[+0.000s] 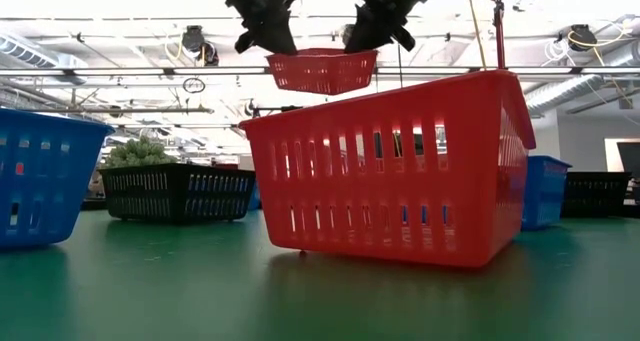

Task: Stack baskets by color
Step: Stack the middle red bin on top of the top red bin

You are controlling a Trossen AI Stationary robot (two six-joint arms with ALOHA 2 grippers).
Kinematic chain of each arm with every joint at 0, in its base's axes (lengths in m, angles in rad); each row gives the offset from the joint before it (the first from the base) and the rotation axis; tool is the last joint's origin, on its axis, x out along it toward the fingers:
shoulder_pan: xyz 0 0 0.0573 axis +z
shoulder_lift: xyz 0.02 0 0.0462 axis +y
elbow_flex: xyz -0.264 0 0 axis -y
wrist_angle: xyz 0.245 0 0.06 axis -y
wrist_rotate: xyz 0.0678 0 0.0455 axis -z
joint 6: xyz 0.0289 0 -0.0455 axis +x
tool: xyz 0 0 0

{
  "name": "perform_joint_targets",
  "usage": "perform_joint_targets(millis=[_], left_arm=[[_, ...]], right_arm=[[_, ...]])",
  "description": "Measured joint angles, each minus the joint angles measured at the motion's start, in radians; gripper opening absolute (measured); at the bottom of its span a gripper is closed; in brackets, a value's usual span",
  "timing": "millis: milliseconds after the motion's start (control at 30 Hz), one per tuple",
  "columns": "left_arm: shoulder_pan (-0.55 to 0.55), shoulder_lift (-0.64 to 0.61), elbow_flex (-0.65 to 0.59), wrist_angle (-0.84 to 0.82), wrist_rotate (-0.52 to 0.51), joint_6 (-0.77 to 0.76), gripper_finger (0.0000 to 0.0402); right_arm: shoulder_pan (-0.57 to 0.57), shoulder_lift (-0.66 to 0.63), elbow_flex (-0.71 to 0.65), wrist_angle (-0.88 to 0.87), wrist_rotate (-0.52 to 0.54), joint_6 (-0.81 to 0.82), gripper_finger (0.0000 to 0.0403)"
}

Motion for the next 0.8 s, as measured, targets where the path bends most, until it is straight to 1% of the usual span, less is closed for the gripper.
perform_joint_targets(millis=[67,133,267,367,467,533,600,700,800], left_arm=[[0.001,0.0,0.0,0.016,0.026,0.005,0.0034],[0.001,0.0,0.0,0.036,0.041,0.006,0.0059],[0.0,0.0,0.0,0.066,0.044,-0.051,0.0142],[-0.001,-0.014,0.0,0.073,0.03,-0.118,0.0203],[0.01,-0.043,-0.001,0.078,0.026,-0.147,0.0243],[0.013,-0.052,0.002,0.109,0.017,-0.134,0.0257],[0.026,-0.055,0.003,0.12,0.008,-0.115,0.0262],[0.052,-0.059,-0.002,0.115,0.01,-0.089,0.0257],[0.078,-0.06,0.001,0.114,0.009,-0.078,0.0245]], right_arm=[[0.0,-0.003,0.0,-0.014,0.0,0.02,0.0006],[0.0,-0.004,0.0,-0.022,0.001,0.043,0.0007],[-0.001,-0.004,0.0,-0.038,-0.002,0.093,0.0006],[-0.002,-0.011,0.0,-0.093,-0.004,0.146,0.0004],[-0.007,-0.026,0.0,-0.163,-0.005,0.192,0.0004],[-0.017,-0.039,0.0,-0.203,-0.004,0.207,0.0004],[-0.035,-0.046,0.0,-0.246,-0.005,0.219,0.0004],[-0.08,-0.051,0.0,-0.273,-0.003,0.252,0.0004],[-0.128,-0.053,0.0,-0.265,-0.004,0.265,0.0004]])
